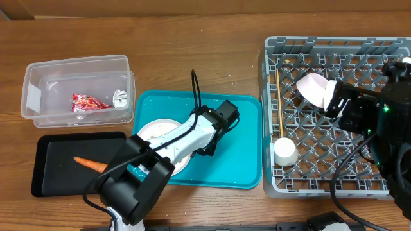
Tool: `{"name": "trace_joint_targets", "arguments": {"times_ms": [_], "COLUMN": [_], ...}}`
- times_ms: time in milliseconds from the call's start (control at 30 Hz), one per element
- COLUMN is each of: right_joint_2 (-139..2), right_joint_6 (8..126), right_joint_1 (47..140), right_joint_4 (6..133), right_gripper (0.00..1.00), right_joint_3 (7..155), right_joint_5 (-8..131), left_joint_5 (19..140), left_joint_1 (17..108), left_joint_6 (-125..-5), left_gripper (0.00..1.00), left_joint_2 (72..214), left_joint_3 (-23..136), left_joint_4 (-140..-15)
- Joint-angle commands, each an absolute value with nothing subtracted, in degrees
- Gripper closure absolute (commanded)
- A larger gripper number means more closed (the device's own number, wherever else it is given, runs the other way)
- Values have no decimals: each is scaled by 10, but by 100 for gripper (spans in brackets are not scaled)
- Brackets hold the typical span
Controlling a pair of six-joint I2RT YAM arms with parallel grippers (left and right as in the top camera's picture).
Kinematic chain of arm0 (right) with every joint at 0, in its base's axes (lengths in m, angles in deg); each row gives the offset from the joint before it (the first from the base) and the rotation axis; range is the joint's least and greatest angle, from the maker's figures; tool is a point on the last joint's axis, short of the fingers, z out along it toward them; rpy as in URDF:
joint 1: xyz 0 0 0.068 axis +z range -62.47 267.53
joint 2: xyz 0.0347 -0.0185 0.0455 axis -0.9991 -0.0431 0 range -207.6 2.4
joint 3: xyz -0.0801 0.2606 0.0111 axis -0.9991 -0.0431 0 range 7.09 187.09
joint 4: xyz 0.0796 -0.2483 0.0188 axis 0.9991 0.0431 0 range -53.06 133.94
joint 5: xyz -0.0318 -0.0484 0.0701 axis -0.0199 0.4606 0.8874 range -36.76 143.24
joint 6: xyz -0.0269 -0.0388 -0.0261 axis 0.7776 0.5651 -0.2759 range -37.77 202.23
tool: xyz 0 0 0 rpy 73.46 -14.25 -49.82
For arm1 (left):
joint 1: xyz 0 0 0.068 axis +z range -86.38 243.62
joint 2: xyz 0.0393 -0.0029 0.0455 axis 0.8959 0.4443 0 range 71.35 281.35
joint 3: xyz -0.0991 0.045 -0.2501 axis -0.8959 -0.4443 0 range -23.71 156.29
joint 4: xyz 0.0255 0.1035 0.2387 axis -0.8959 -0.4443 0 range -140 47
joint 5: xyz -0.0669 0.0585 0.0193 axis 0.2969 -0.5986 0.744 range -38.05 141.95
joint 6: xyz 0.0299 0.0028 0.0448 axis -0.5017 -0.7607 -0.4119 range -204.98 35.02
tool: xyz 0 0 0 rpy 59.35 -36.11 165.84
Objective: Sort waste into correct bins and load items into the dishwasher
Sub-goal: 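Grasp the plate rim with left gripper and lift it over the black tray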
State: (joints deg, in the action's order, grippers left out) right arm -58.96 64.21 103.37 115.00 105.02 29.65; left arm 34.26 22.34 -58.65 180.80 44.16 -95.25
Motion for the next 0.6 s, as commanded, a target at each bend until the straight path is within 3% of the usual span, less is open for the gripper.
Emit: {"name": "trace_joint_targets", "arguments": {"times_ms": [0, 100, 433, 567], "right_joint_2": [-589, -589, -589, -589], "right_joint_6": [638, 638, 638, 638], "right_joint_1": [1035, 1035, 1035, 1035], "right_joint_4": [1149, 1149, 1149, 1149], "right_gripper": [0, 0, 0, 0], "right_joint_3": [1055, 1055, 1055, 1055], "right_joint_5": [288, 289, 289, 289], "left_joint_5": [331, 318, 320, 320], "left_joint_1": [223, 223, 222, 218], "left_joint_6": [-593, -593, -602, -607], "left_gripper": [72, 72, 96, 96], "left_joint_2": [1819, 1824, 1845, 1845], "left_joint_3": [446, 446, 446, 446], "left_joint_4": [-950, -945, -935, -935]}}
